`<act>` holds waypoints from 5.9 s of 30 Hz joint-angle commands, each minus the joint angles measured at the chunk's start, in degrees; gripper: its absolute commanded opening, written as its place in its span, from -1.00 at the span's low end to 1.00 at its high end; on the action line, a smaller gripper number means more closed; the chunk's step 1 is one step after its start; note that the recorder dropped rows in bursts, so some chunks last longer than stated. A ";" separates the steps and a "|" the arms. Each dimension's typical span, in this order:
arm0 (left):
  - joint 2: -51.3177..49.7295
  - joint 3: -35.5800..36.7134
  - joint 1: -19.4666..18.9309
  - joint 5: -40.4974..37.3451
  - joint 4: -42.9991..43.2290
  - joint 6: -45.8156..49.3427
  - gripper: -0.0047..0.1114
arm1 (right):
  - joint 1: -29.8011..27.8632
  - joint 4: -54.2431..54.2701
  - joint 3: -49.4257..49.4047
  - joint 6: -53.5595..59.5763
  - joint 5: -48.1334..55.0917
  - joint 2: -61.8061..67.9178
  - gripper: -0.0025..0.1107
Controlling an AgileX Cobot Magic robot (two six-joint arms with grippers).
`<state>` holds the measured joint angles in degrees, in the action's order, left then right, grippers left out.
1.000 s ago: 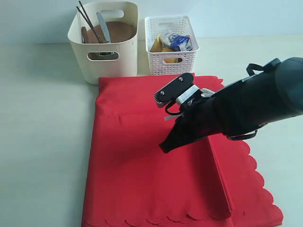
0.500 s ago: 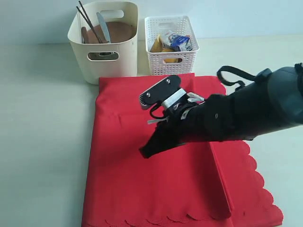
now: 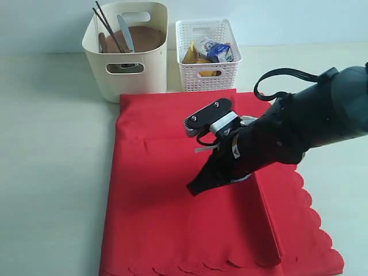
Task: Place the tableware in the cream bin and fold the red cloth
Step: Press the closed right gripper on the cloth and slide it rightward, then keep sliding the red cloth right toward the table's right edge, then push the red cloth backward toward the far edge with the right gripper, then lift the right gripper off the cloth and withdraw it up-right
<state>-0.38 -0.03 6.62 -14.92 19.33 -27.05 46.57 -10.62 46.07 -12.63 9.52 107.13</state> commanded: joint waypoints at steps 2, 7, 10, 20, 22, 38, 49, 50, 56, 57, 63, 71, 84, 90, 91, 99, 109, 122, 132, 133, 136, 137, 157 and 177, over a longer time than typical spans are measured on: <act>0.38 0.03 -0.05 0.11 0.13 0.05 -0.89 | -0.57 -2.37 -0.01 -0.37 6.65 3.01 -0.96; 0.38 0.03 -0.05 0.11 0.13 0.05 -0.89 | -0.57 -5.99 -0.01 -1.15 13.95 2.79 -0.96; 0.38 0.03 -0.05 0.11 0.13 0.05 -0.89 | -0.57 -5.99 -0.01 -1.86 16.14 2.79 -0.96; 0.38 0.03 -0.05 0.11 0.13 0.05 -0.89 | -5.66 -6.09 -3.42 -3.03 20.90 1.02 -0.96; 0.38 0.03 -0.05 0.11 0.13 0.05 -0.89 | -7.92 -6.09 -5.36 -3.03 20.90 0.05 -0.96; 0.38 0.03 -0.05 0.11 0.13 0.05 -0.89 | -28.51 -10.08 -10.64 -8.11 15.25 -1.18 -0.96; 0.38 0.03 -0.05 0.11 0.13 0.05 -0.89 | -31.10 1.54 -10.26 -2.27 10.57 -17.53 -0.96; 0.38 0.03 -0.05 0.11 0.13 0.05 -0.89 | -30.11 5.05 -10.23 1.13 9.73 -19.57 -0.96; 0.38 0.03 -0.05 0.11 0.13 0.05 -0.89 | -23.32 16.68 -8.53 13.71 8.09 -19.12 -0.96; 0.38 0.03 -0.05 0.11 0.13 0.05 -0.89 | -22.66 16.68 -8.27 13.71 7.83 -17.45 -0.96; 0.38 0.03 -0.05 0.11 0.13 0.05 -0.89 | -22.38 11.90 -5.12 13.59 7.75 -6.39 -0.96; 0.38 0.03 -0.05 0.11 0.13 0.05 -0.89 | -26.06 3.18 -2.12 7.28 10.60 2.06 -0.96; 0.38 0.03 -0.05 0.11 0.13 0.05 -0.89 | -37.37 -10.60 1.31 -8.39 11.15 1.92 -0.96; 0.38 0.03 -0.05 0.11 0.13 0.05 -0.89 | -37.23 -8.38 5.63 -5.22 13.57 1.68 -0.96; 0.38 0.03 -0.05 0.11 0.13 0.05 -0.89 | -37.23 -7.70 5.75 -3.79 14.02 1.42 -0.96; 0.38 0.03 -0.05 0.11 0.13 0.05 -0.89 | -37.23 -6.79 5.85 -3.99 20.69 -10.95 -0.96; 0.38 0.03 -0.05 0.11 0.13 0.05 -0.89 | -37.23 -19.85 4.27 -14.73 24.06 -9.60 -0.96; 0.38 0.03 -0.05 0.11 0.13 0.05 -0.89 | -37.23 -22.40 12.31 -21.85 16.72 7.51 -0.96; 0.38 0.03 -0.05 0.11 0.13 0.05 -0.89 | -37.23 -7.18 23.66 -6.18 14.10 13.54 -0.96; 0.38 0.03 -0.05 0.11 0.13 0.05 -0.89 | -37.23 -4.86 25.01 -3.69 14.10 14.29 -0.96; 0.38 0.03 -0.05 0.11 0.13 0.05 -0.89 | -37.23 2.42 28.77 2.21 14.27 16.42 -0.96; 0.38 0.03 -0.05 0.11 0.13 0.05 -0.89 | -37.23 4.27 29.70 3.83 14.27 17.02 -0.96; 0.38 0.03 -0.05 0.11 0.13 0.05 -0.89 | -37.23 10.62 43.21 11.78 25.49 16.59 -0.96; 0.38 0.03 -0.05 0.11 0.13 0.05 -0.89 | -37.23 12.80 22.66 12.63 24.95 -25.38 -0.96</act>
<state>-0.38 -0.03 6.62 -15.03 19.33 -27.05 9.48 1.05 73.59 0.00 38.21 88.03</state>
